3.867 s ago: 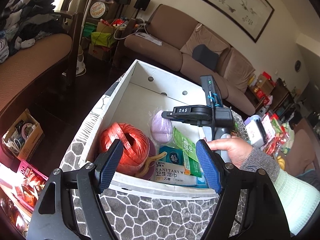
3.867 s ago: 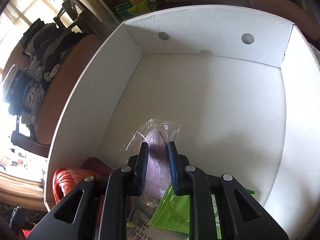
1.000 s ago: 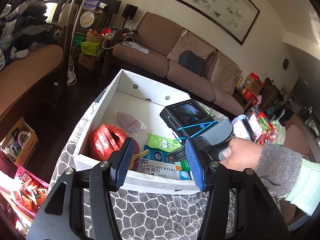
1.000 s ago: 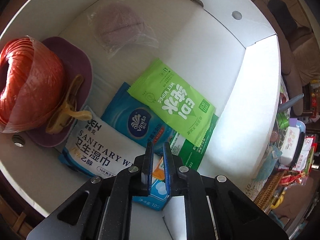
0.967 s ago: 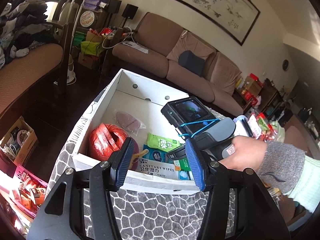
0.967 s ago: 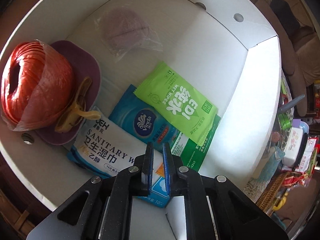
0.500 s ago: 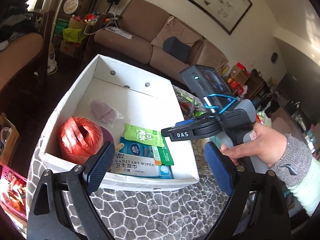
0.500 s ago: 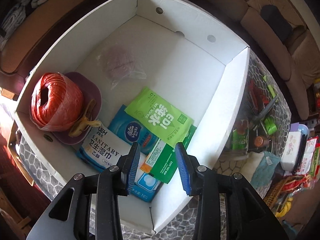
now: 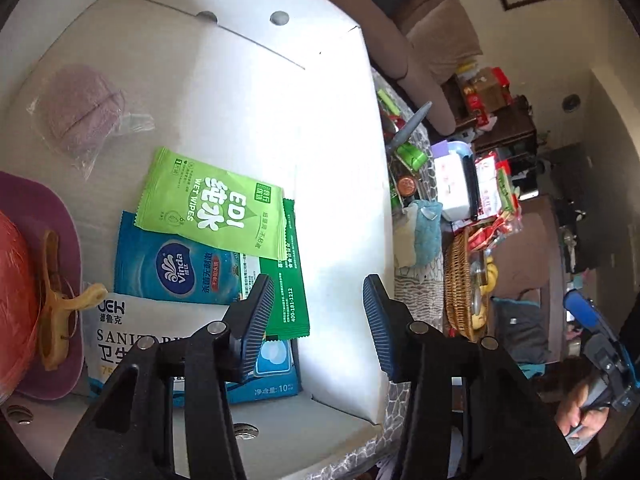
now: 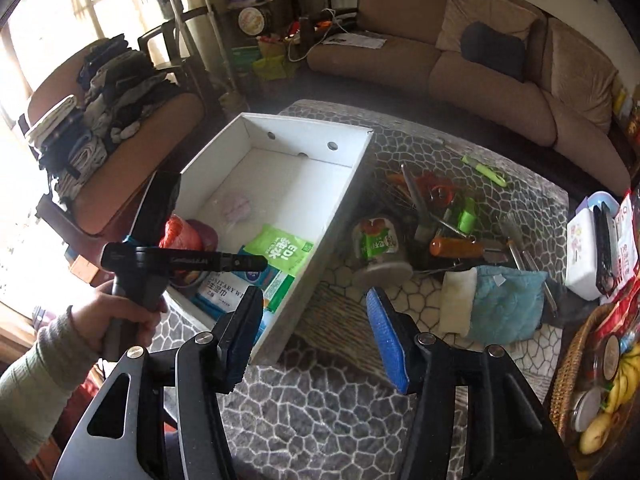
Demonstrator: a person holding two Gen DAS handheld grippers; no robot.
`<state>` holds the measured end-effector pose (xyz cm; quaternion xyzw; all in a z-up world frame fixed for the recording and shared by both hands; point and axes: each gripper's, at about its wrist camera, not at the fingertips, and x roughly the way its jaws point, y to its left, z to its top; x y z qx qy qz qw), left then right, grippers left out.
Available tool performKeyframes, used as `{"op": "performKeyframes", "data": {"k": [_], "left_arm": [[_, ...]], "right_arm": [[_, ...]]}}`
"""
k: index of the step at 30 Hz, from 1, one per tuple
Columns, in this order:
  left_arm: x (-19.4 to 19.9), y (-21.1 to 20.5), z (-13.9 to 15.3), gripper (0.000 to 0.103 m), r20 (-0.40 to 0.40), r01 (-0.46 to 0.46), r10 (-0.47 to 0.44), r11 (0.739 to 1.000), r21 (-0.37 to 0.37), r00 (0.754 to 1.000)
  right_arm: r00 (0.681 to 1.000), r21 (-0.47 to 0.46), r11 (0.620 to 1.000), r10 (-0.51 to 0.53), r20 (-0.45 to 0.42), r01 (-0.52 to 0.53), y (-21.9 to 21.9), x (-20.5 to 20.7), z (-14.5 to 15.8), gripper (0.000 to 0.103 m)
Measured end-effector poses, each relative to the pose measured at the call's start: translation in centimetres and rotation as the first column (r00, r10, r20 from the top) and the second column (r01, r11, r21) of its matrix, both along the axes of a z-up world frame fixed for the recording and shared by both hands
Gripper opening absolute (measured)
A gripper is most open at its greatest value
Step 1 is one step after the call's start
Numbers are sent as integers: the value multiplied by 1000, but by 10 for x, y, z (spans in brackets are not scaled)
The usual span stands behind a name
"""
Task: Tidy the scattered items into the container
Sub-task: 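Withdraw the right gripper from the box and move the left gripper into it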
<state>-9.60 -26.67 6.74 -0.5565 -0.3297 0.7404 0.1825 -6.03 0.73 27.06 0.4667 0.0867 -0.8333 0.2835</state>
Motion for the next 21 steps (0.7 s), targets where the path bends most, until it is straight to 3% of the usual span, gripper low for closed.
{"op": "performKeyframes", "data": {"k": [2, 4, 5, 7, 15, 19, 21], "left_arm": [[-2, -2, -9, 49, 28, -10, 11, 1000, -7, 1000], [-3, -1, -25, 57, 84, 1, -4, 999, 37, 996], [-4, 2, -34, 64, 118, 10, -13, 1000, 22, 993], [-4, 10, -46, 68, 153, 18, -15, 1000, -24, 988], [-14, 25, -46, 66, 188, 56, -54, 998, -9, 981], [-19, 26, -45, 54, 214, 93, -85, 995, -28, 973], [-19, 24, -46, 54, 218, 80, -72, 996, -29, 973]], "right_arm": [[1000, -21, 1000, -2, 8, 2, 14, 3, -3, 57], [1000, -45, 999, 4, 25, -3, 23, 5, -9, 57], [999, -52, 999, 3, 35, -1, 25, 4, -13, 57], [999, -61, 998, -6, 50, 9, 29, 1, -22, 57], [992, -126, 991, -37, 117, 52, 38, -8, -49, 58], [991, -133, 990, -25, 134, 43, 36, -7, -54, 58], [990, -135, 990, -15, 138, 34, 28, -9, -56, 58]]}}
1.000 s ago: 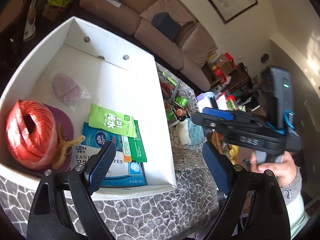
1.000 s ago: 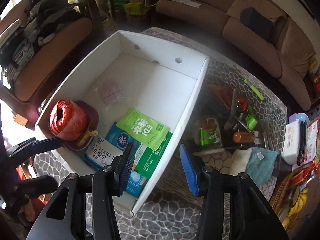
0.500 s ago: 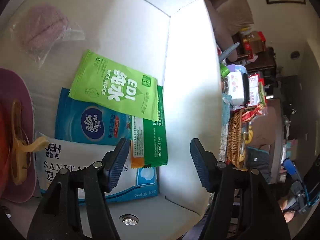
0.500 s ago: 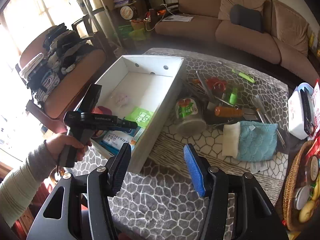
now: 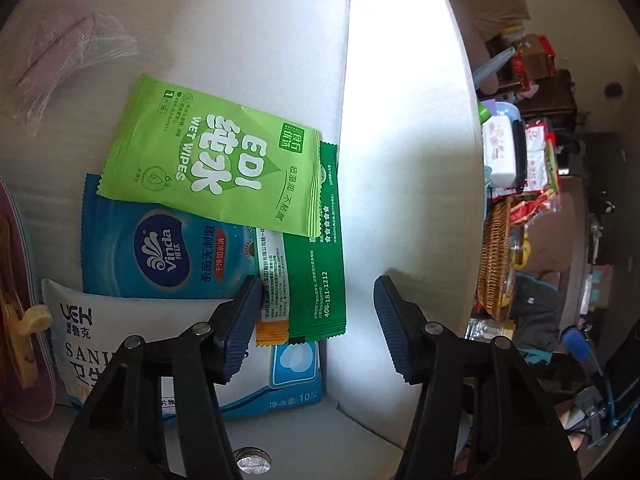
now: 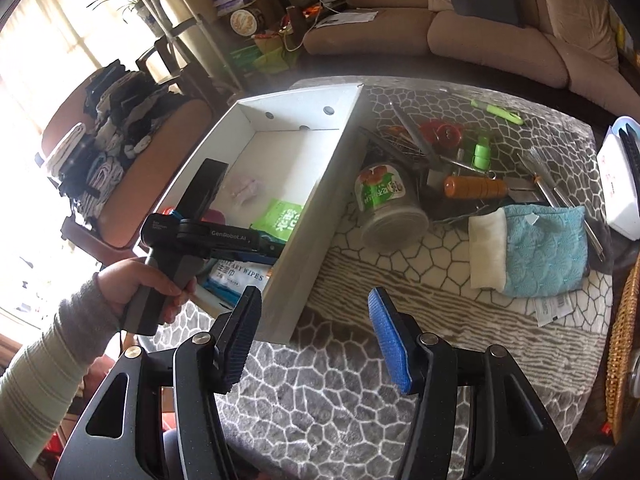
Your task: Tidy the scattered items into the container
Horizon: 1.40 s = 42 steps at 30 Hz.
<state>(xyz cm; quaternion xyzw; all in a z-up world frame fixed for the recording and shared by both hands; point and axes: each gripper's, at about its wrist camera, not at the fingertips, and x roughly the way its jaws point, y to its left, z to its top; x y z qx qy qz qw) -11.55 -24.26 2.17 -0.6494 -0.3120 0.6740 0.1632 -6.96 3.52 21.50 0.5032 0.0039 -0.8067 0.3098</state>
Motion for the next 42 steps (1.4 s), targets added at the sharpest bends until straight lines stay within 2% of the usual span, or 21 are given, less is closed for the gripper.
{"op": "performKeyframes", "data": {"k": [3, 4, 7, 9, 10, 11, 12, 13, 20, 26, 29, 33, 35, 36, 37, 38, 40, 42], "left_arm": [[-2, -13, -8, 58, 44, -105, 103, 994, 33, 994], [-3, -14, -12, 62, 59, -119, 117, 992, 44, 991], [-6, -8, -12, 63, 60, -93, 92, 995, 24, 994], [-5, -4, -10, 59, 43, -77, 76, 997, 19, 996], [-5, -3, -10, 48, 35, -73, 73, 997, 18, 997], [-4, -3, -10, 23, 32, -70, 69, 997, 19, 997], [-2, -3, -10, 8, 28, -74, 73, 997, 17, 997], [-1, -4, -9, 3, 21, -82, 81, 997, 15, 996], [9, -18, 3, 3, -25, -117, 120, 990, 79, 992], [31, -51, 32, 3, -91, -157, 169, 979, 132, 981], [37, -77, 56, 3, -136, -199, 223, 965, 172, 965], [45, -100, 106, 3, -277, -206, 227, 973, 104, 934], [55, -102, 134, 3, -357, -161, 182, 983, 88, 916], [61, -100, 147, 3, -399, -128, 159, 986, 102, 903], [70, -101, 157, 3, -423, -99, 153, 984, 148, 893], [78, -103, 165, 3, -438, -77, 177, 969, 236, 881], [93, -104, 177, 3, -455, -46, 246, 913, 406, 856], [107, -108, 182, 3, -456, -18, 304, 846, 532, 836]], "right_arm": [[1000, -15, 1000, 13, -17, -14, -19, -4, 3, 58], [999, -13, 1000, 21, -32, -22, -26, -4, 5, 58], [996, 2, 999, 43, -78, -43, -47, 0, 11, 58], [994, -9, 998, 57, -95, -58, -62, 3, 14, 58], [992, -11, 998, 64, -107, -65, -69, 4, 15, 58], [990, -9, 997, 71, -120, -72, -76, 6, 16, 58], [988, -4, 997, 77, -131, -78, -84, 7, 17, 58], [987, 1, 996, 85, -139, -85, -90, 9, 17, 58], [983, -11, 993, 112, -144, -115, -116, 12, 19, 58], [985, -27, 996, 82, -151, -87, -111, 7, 28, 58], [986, -37, 997, 68, -150, -74, -108, 6, 30, 58], [988, -48, 997, 60, -141, -67, -110, 3, 30, 58], [994, -100, 993, 55, -98, -65, -110, -4, 29, 58], [997, -158, 986, 52, -62, -61, -108, -9, 29, 58], [998, -234, 970, 56, -22, -59, -105, -15, 29, 59], [998, -308, 949, 66, 10, -59, -104, -21, 30, 60], [995, -421, 904, 90, 31, -69, -103, -28, 35, 63], [991, -489, 866, 134, 25, -104, -109, -31, 42, 75]]}}
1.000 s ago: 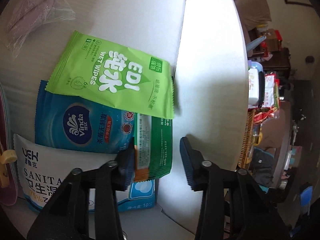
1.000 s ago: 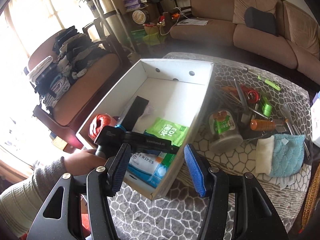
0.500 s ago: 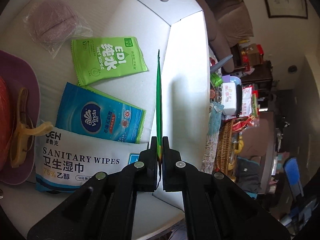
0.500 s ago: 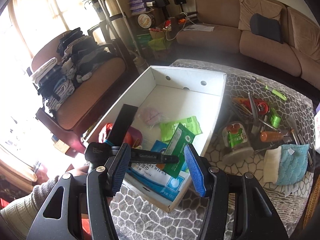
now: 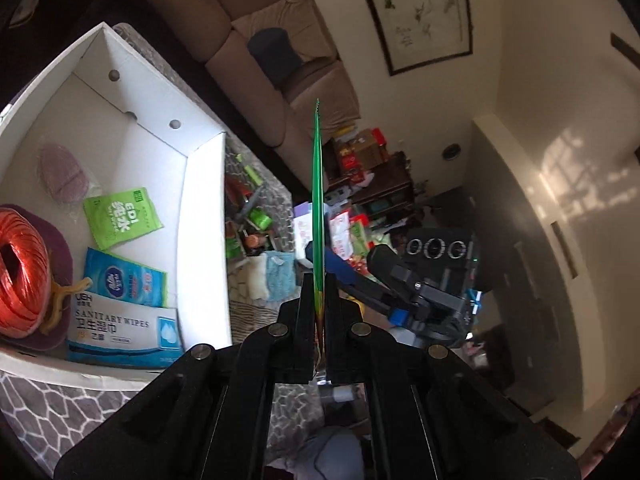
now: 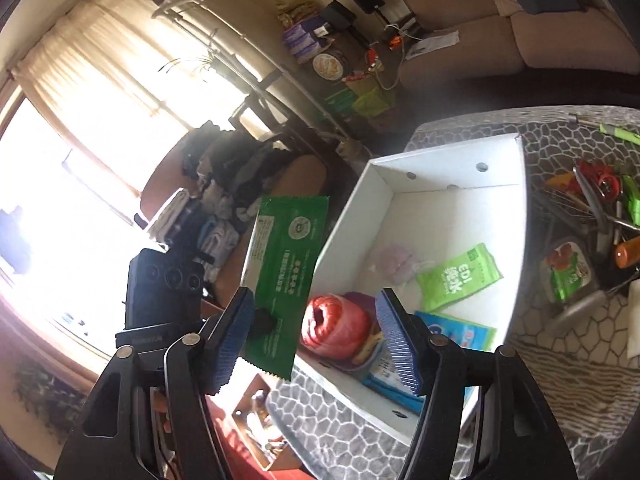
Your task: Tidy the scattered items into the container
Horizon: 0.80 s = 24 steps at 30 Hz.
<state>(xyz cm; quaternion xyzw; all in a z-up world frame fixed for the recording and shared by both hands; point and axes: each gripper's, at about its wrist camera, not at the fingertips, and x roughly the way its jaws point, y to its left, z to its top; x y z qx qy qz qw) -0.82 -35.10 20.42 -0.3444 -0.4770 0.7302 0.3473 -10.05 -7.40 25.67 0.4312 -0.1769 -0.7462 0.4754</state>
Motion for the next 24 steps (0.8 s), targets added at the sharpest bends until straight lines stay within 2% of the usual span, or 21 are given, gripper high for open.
{"op": "performKeyframes", "data": {"k": [2, 5, 7, 8, 10, 12, 13, 14, 17, 20, 22, 24], "left_arm": [[8, -4, -1, 3, -18, 15, -14, 996, 89, 1000], [9, -3, -6, 3, -25, 27, -24, 990, 142, 999], [7, -2, -12, 3, -26, 30, -26, 985, 171, 999], [6, -2, -14, 5, -23, 30, -27, 986, 167, 999], [3, -2, -18, 8, -3, 7, -7, 993, 114, 1000], [-4, -4, -27, 35, 54, -30, 27, 997, 66, 998], [-7, -7, -32, 63, 87, -64, 61, 998, 29, 994], [-7, -12, -37, 81, 104, -88, 87, 996, 8, 991], [-18, -20, -54, 81, 142, -118, 112, 993, 32, 984], [-29, -21, -65, 81, 203, -150, 169, 983, -109, 964], [-26, -23, -71, 84, 211, -164, 184, 980, -111, 960], [-22, -24, -77, 86, 225, -172, 194, 978, -116, 955]], "right_arm": [[999, -81, 995, 50, 5, -50, -8, 1, 6, 75], [996, -165, 982, 90, 2, -89, -20, 5, 15, 73], [994, -172, 979, 112, 4, -110, -32, 8, 17, 43], [992, -157, 980, 124, 12, -120, -38, 8, 16, 9], [994, -79, 991, 107, -10, -108, -50, 10, 15, 9], [994, 5, 995, 98, -54, -97, -60, 10, 12, 7], [994, 53, 995, 84, -69, -81, -64, 8, 10, 6], [995, 95, 993, 74, -73, -67, -67, 4, 6, 5], [995, 206, 976, 79, -62, -65, -76, -10, -15, 5], [994, 326, 944, 75, -81, -44, -89, -24, -38, 5], [988, 428, 903, 85, -127, -22, -98, -32, -51, 5], [984, 520, 854, 117, -133, -32, -108, -39, -71, 5]]}}
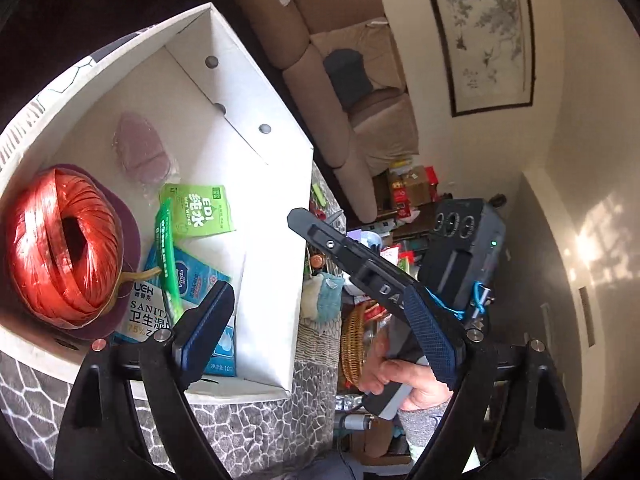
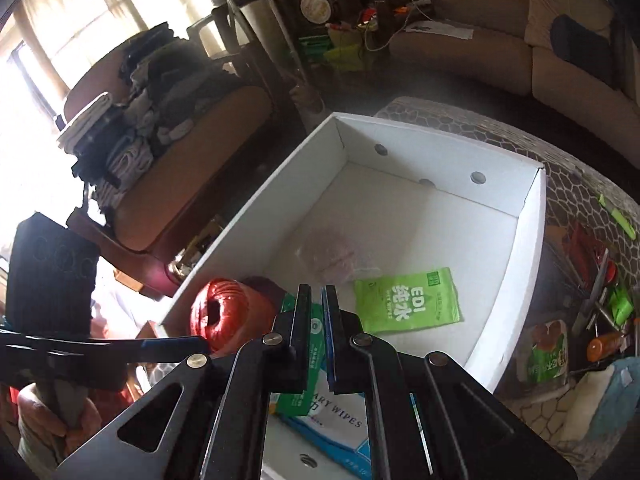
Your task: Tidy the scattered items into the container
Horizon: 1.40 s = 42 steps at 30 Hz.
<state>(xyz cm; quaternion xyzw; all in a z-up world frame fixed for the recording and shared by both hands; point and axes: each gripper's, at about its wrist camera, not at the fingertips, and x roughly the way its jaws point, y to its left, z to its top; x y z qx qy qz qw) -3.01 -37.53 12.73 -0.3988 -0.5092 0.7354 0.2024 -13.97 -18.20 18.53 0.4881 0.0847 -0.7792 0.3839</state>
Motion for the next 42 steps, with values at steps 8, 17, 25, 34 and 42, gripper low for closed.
{"op": "performKeyframes", "data": {"k": [8, 17, 25, 34, 42], "left_arm": [[13, -14, 3, 86, -19, -6, 5, 999, -37, 1000], [19, -14, 20, 86, -52, -4, 0, 997, -76, 999], [25, -14, 21, 86, -49, -9, 5, 997, -72, 999], [26, -12, 13, 86, -41, 0, -3, 998, -61, 999], [25, -9, 9, 86, -42, 0, -3, 999, -50, 999]], "right_arm": [[998, 74, 996, -47, 50, 43, 8, -6, -38, 8], [997, 291, 956, 22, 80, -45, -12, 13, -76, 53], [987, 344, 931, 76, 139, -120, -23, 24, -112, 54], [983, 488, 855, 138, 117, -178, -26, 23, -129, 55], [982, 626, 759, 175, 72, -181, -12, 14, -117, 55]]}}
